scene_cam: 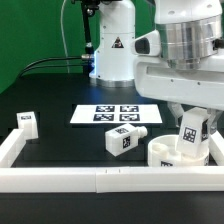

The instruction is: Assemble stool

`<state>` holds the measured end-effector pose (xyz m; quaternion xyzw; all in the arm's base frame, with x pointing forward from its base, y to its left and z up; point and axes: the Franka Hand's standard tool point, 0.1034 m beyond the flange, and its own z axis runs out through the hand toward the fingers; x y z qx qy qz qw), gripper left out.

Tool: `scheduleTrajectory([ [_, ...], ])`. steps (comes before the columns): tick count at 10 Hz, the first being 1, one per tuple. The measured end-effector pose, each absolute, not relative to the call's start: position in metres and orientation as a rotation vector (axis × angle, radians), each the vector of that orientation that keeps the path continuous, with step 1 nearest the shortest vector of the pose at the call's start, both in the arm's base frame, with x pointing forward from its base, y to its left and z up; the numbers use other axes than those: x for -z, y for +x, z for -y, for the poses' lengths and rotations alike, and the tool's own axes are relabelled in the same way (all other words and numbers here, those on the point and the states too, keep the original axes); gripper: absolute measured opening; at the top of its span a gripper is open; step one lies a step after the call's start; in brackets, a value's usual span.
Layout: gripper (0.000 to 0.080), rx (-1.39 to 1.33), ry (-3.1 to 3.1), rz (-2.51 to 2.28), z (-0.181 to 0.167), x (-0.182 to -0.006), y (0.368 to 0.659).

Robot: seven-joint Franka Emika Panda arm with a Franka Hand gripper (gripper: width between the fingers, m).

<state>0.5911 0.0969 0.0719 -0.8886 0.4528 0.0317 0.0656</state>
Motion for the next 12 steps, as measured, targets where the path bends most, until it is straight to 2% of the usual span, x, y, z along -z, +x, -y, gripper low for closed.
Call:
scheduleTrajectory([
  [3,0.0333,-0.055,-2.259,-1.898,-0.106,-0.072,0.598],
  [7,0.0333,-0.070,-2.091,-2.062,-0.108,-0.072,0.599],
  [8,0.0393,-0.070,-2.097,-2.056,-0.108,-0.072,0.598],
  [9,0.0393,-0.075,-2.155,-2.003,-0.108,-0.072,0.597],
  [10,0.0569,-0.111,-2.257,-1.900,-0.111,-0.075,0.597],
  [11,0.0628,-0.103,-2.360,-1.756,-0.111,-0.084,0.601],
  [12,0.0628,-0.093,-2.506,-1.528,-0.111,-0.093,0.604],
])
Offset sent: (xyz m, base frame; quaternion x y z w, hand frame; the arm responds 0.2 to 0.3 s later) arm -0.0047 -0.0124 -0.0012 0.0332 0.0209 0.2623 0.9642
